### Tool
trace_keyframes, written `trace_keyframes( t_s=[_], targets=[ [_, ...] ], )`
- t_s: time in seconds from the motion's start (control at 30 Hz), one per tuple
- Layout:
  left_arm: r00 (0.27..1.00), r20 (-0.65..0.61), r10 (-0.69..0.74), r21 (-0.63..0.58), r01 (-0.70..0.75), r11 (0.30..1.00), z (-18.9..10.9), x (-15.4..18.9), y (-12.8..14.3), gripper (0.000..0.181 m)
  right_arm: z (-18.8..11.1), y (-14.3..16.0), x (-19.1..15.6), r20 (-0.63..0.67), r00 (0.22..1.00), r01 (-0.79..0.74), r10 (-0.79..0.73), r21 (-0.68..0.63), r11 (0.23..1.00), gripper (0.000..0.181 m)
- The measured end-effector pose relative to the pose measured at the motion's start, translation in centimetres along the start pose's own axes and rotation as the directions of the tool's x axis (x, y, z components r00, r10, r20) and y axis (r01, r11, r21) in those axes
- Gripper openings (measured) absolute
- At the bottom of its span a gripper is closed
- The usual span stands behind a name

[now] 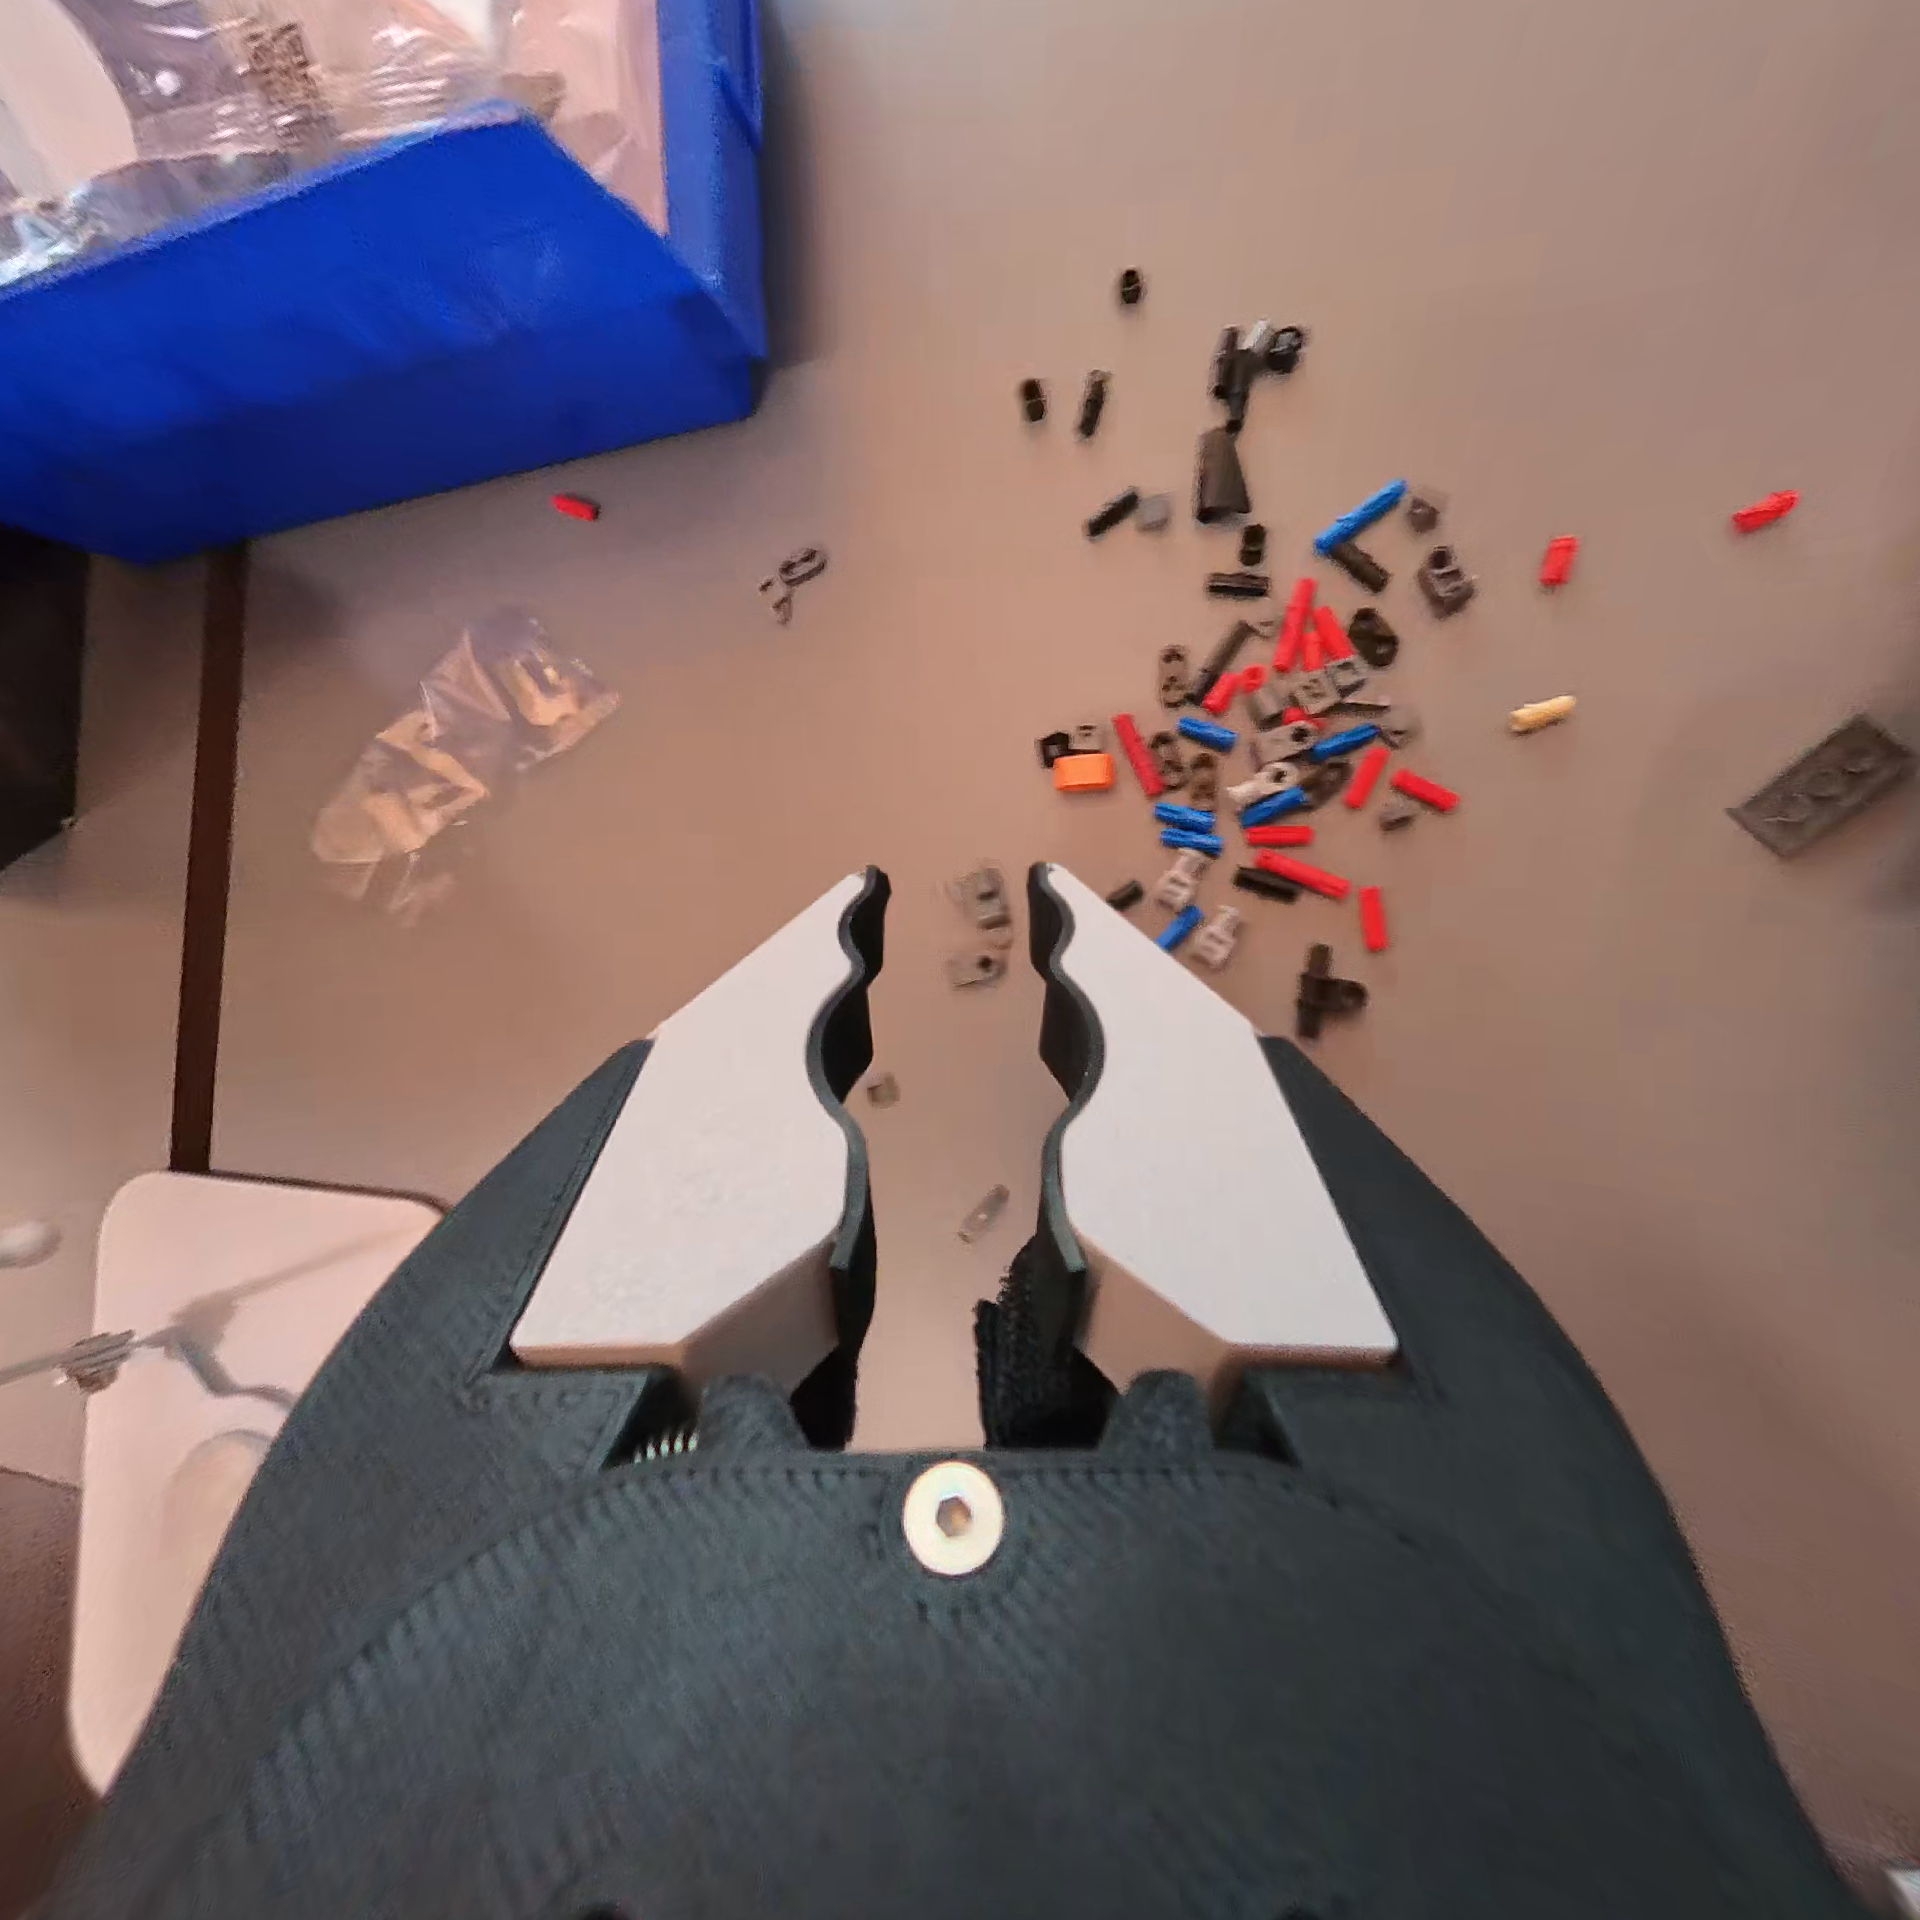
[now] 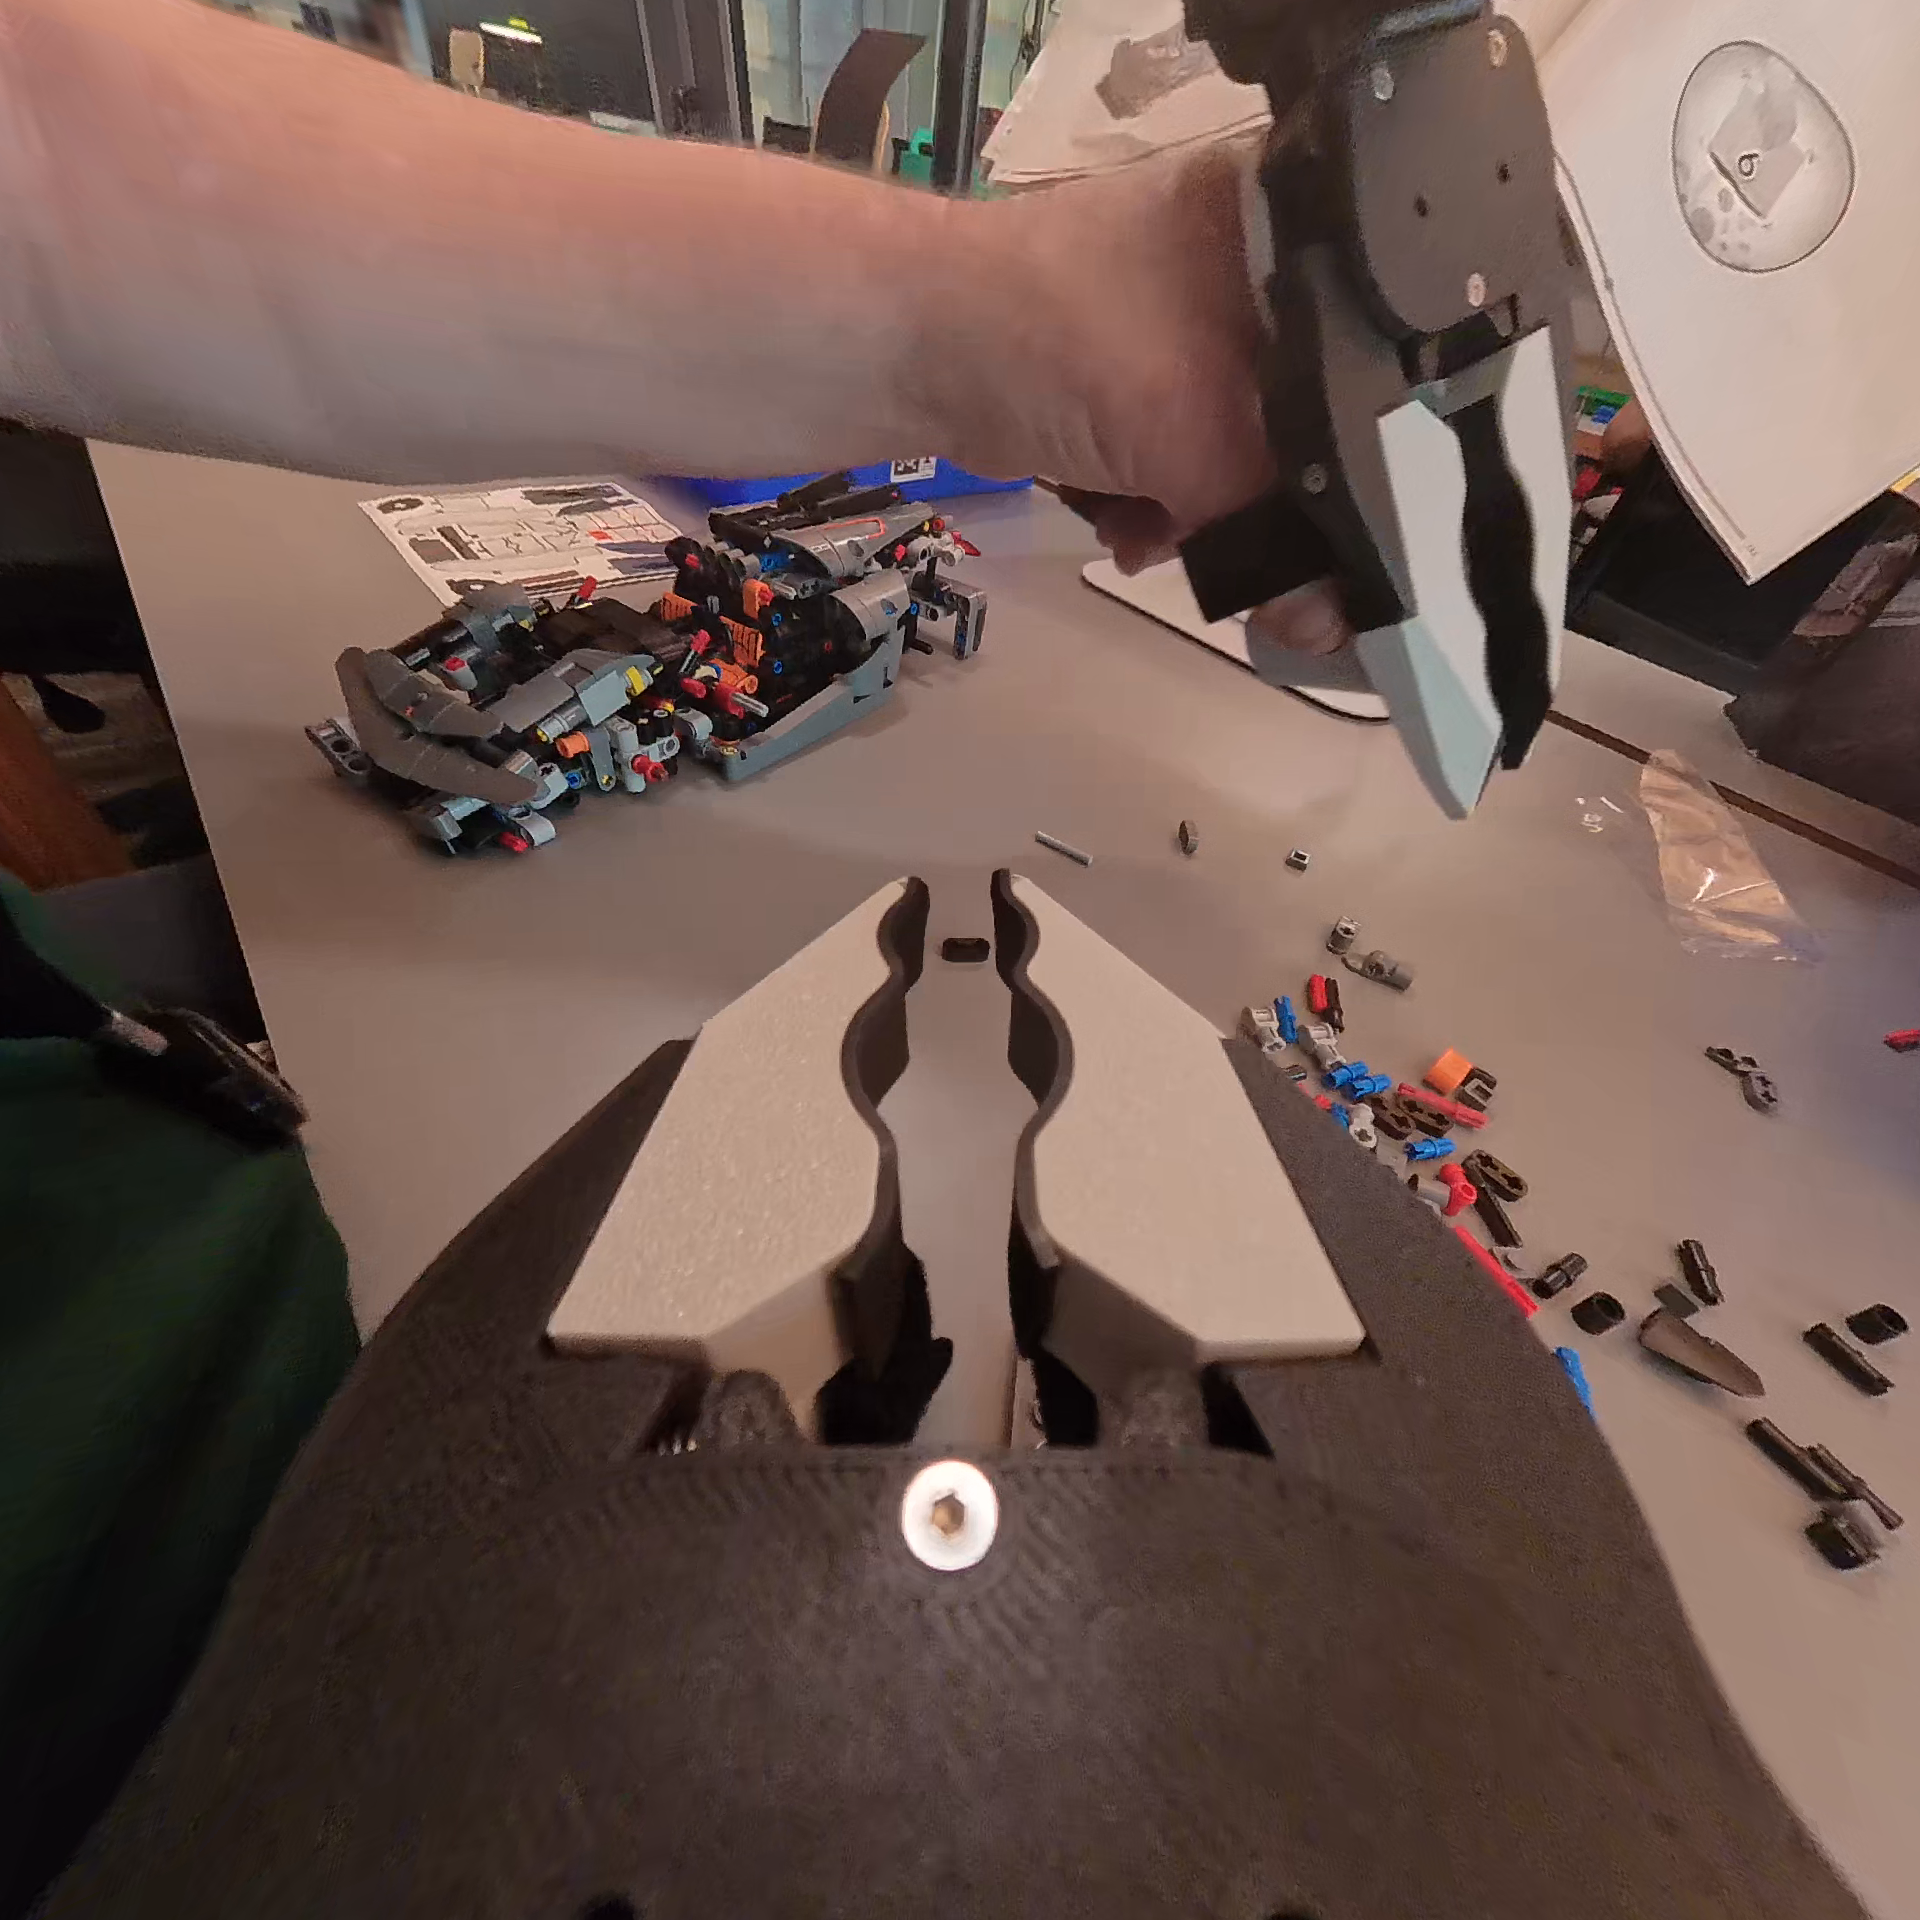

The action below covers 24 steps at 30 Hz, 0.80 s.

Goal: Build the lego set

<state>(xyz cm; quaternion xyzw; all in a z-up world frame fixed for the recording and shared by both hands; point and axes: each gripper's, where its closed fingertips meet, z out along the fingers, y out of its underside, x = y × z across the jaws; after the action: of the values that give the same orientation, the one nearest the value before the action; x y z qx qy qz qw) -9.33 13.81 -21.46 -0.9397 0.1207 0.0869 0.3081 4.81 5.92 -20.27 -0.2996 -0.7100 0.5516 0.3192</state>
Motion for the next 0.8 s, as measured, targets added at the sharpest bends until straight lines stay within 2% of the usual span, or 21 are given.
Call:
trace_keyframes(
  t_s=[0.03,0.1,0.23,0.43,0.57,0.8],
  targets=[
    [1.0,0.007,-0.011,-0.01,0.011,1.0,-0.1,-0.7,0.2,0.025,0.0,0.0,0.1,0.001,1.0,-0.009,0.009,0.001,1.0,0.012],
    [0.999,-0.014,-0.041,-0.014,0.041,0.999,-0.9,-0.8,0.7,0.024,0.0,0.1,0.6,-0.002,0.999,-0.047,0.047,-0.008,0.999,0.016],
    [0.994,0.077,-0.073,-0.043,0.077,0.996,-4.3,-0.6,3.9,0.022,1.1,1.3,1.0,0.035,0.991,-0.129,0.133,-0.104,0.986,0.021],
    [0.968,0.127,-0.216,0.044,0.212,0.976,-10.5,2.3,8.4,0.02,4.8,3.6,-0.5,0.084,0.982,-0.134,0.169,-0.323,0.937,0.029],
    [0.948,0.168,-0.271,0.096,0.257,0.962,-13.8,4.0,11.1,0.019,6.7,5.2,0.2,0.054,0.986,-0.121,0.16,-0.433,0.893,0.038],
    [0.903,0.176,-0.392,0.169,0.364,0.916,-17.0,6.6,15.4,0.019,8.1,7.0,0.0,0.079,0.984,-0.089,0.157,-0.545,0.834,0.028]
  ],
)
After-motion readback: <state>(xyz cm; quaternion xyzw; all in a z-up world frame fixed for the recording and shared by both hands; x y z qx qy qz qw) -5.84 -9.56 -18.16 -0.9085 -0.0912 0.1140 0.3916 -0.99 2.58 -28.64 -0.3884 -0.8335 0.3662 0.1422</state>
